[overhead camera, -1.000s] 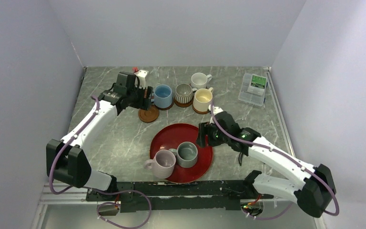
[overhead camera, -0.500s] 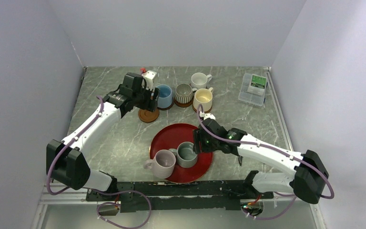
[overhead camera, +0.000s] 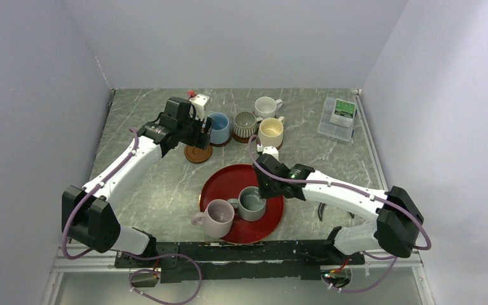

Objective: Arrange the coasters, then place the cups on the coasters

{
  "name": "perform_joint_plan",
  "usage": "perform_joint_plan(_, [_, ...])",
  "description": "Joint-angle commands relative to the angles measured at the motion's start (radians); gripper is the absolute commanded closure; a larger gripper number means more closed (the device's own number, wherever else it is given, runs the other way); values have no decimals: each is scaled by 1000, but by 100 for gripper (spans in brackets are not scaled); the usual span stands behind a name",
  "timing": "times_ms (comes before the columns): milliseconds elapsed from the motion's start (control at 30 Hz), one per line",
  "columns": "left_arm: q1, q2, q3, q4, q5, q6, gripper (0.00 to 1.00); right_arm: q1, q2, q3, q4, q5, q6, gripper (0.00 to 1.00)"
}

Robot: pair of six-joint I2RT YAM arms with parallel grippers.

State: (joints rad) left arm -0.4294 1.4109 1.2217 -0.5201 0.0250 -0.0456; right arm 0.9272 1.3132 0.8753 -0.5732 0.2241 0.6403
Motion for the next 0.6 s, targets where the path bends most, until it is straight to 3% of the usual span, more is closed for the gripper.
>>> perform_joint_plan(0, [-5, -8, 38, 17, -14, -3, 23, 1, 29, 56, 21, 52, -35, 75])
perform_joint_plan(233, [-5, -16, 42, 18, 24, -22, 23, 1, 62, 95, 34, 145, -60, 91])
perform_joint_plan(400, [-6, -8, 51, 8, 52, -44, 23, 1, 128, 160, 31, 253, -97, 94])
perform_joint_plan(567, [-5, -6, 48, 14, 76, -49, 23, 1, 173, 180, 141, 257, -193, 94])
